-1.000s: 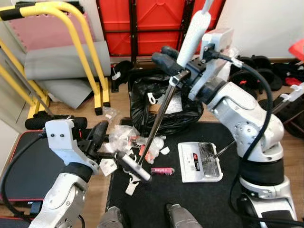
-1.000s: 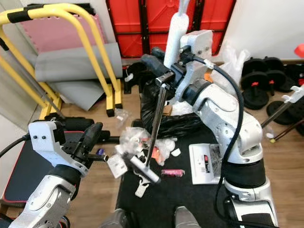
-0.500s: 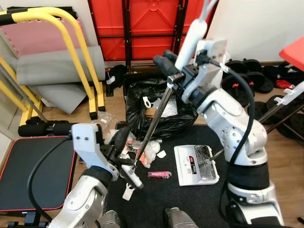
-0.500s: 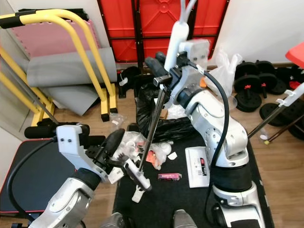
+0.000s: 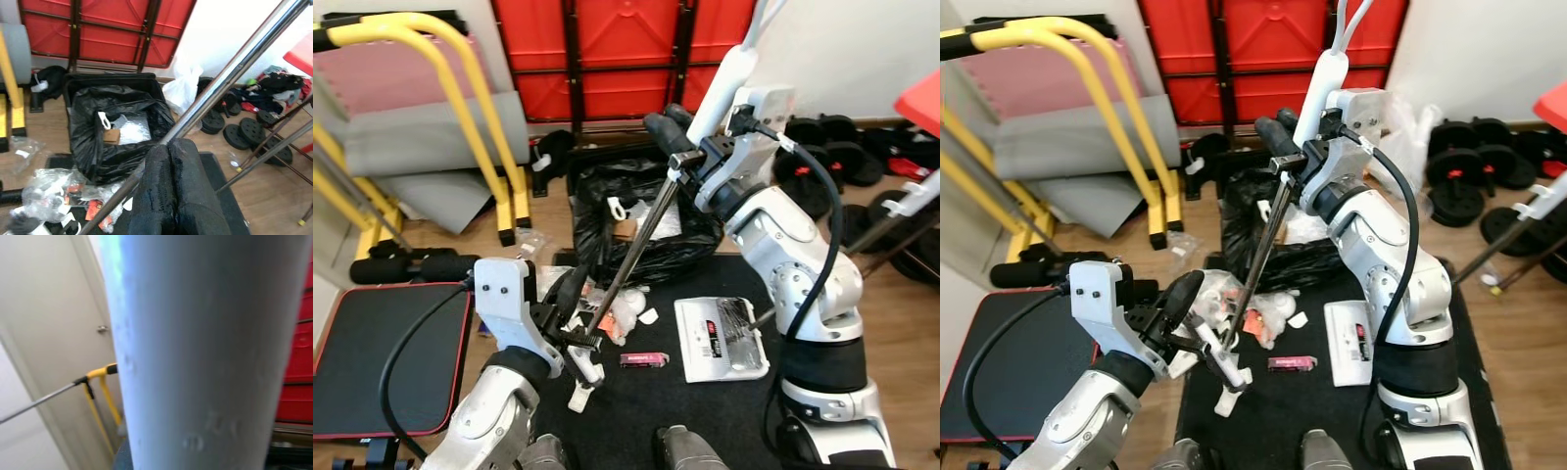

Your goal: Sweep floor

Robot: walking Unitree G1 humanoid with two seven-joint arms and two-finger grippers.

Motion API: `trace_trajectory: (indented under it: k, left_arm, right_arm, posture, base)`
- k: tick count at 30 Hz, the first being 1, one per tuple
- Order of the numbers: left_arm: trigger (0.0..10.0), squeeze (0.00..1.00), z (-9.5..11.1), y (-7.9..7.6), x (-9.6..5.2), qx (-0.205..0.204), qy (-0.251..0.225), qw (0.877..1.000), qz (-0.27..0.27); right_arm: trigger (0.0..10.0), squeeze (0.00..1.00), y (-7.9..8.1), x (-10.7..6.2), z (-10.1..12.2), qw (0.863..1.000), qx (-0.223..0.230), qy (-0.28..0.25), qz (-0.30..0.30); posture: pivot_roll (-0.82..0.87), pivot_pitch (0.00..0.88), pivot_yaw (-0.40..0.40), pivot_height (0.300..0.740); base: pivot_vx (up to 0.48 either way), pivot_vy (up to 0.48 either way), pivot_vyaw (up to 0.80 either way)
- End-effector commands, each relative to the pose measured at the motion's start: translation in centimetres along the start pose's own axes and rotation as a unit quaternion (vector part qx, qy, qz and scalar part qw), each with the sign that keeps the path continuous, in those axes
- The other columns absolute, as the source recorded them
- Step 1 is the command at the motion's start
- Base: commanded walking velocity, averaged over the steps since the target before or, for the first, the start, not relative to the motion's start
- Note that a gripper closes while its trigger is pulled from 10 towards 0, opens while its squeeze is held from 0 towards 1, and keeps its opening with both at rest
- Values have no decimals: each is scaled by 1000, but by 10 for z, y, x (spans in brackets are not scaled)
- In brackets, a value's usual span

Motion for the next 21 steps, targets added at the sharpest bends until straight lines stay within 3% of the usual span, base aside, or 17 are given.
trace_trajectory:
  k: [1, 21]
  left_arm:
    - [10000, 0, -3, -6, -2, 3, 9, 1000, -20]
    - [10000, 0, -3, -7, -5, -3, 11, 1000, -18]
  right_arm:
    - [10000, 0, -2, -2, 6, 1000, 2, -19, -4]
    - [10000, 0, -8, -2, 4, 1000, 4, -22, -21]
  posture:
    - [-101, 184, 12, 740]
    - [-90, 207, 13, 740]
  base:
    - [0, -296, 0]
    - [0, -341, 0]
Point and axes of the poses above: a point about 5 cm out from each wrist's last joint towards the gripper, its own x axis pointing out of the wrist towards the gripper, its own z axis along the axis of the wrist's last joint, y = z × x, the point moved 6 cm from there along x, pointing out of the wrist towards the gripper, and after that the axes turned 12 degrees about -x, right-handed, at the moved point
